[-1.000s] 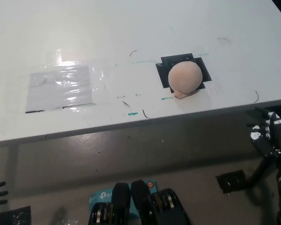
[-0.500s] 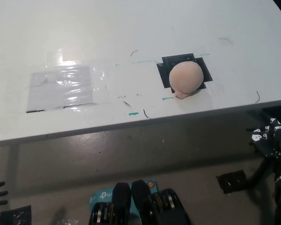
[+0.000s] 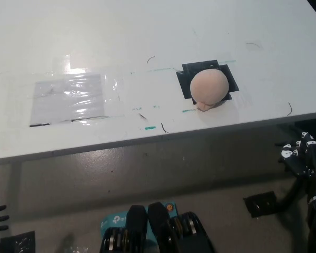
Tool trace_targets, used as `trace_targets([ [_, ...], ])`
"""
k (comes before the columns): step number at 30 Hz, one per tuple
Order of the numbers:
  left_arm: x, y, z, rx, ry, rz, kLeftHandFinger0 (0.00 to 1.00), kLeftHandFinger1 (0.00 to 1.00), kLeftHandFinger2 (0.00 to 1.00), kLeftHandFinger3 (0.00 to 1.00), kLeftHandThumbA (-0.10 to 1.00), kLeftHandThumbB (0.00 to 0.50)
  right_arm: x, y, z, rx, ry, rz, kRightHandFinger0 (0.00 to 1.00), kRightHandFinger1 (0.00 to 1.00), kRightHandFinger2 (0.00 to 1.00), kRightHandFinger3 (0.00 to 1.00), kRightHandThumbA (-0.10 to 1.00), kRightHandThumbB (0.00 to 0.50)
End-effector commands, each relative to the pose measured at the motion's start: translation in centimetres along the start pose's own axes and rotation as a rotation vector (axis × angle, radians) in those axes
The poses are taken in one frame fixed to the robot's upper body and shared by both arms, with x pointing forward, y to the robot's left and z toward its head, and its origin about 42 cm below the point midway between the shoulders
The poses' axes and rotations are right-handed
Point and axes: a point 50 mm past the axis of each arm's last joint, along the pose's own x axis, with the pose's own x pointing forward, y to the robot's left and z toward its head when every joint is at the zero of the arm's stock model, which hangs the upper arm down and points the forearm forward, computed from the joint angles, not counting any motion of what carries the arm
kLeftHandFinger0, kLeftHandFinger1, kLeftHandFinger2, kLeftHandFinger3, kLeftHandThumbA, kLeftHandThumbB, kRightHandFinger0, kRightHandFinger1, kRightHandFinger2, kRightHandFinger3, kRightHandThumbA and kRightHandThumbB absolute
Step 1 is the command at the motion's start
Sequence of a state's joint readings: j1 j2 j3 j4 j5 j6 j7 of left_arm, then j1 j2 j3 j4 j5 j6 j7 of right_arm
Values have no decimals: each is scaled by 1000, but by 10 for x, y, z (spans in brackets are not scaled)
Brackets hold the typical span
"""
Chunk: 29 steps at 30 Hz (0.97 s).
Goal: The robot uses its right hand to grab and squeeze a pink dumpling toy kept on the black mask on the desk
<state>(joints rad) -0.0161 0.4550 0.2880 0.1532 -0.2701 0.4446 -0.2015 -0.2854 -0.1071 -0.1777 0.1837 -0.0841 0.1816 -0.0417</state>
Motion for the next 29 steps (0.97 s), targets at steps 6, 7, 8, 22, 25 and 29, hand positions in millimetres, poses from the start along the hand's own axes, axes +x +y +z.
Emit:
trace_targets([
  [6,-1,6,8,10,-40,4,702,736,798,879,1000,142,10,-3,19,25,-53,-4,128,247,486,851,-100,79],
  [7,-2,5,9,8,-40,5,703,738,796,875,1000,136,10,-3,19,23,-54,-3,130,246,478,850,-100,83],
  [8,-2,5,9,9,-38,1,717,752,816,875,1000,129,10,-3,19,26,-50,-5,139,250,476,851,-100,85],
  [22,-4,7,6,11,-37,11,729,736,802,900,1000,118,8,-3,18,24,-50,3,139,256,496,870,-100,74],
  [25,-6,5,7,4,-35,18,702,726,783,863,1000,107,8,-3,16,27,-54,3,127,242,482,856,-100,79],
  [29,-6,8,4,1,-30,14,699,721,772,873,1000,111,7,-1,15,23,-43,9,116,245,489,868,-100,79],
])
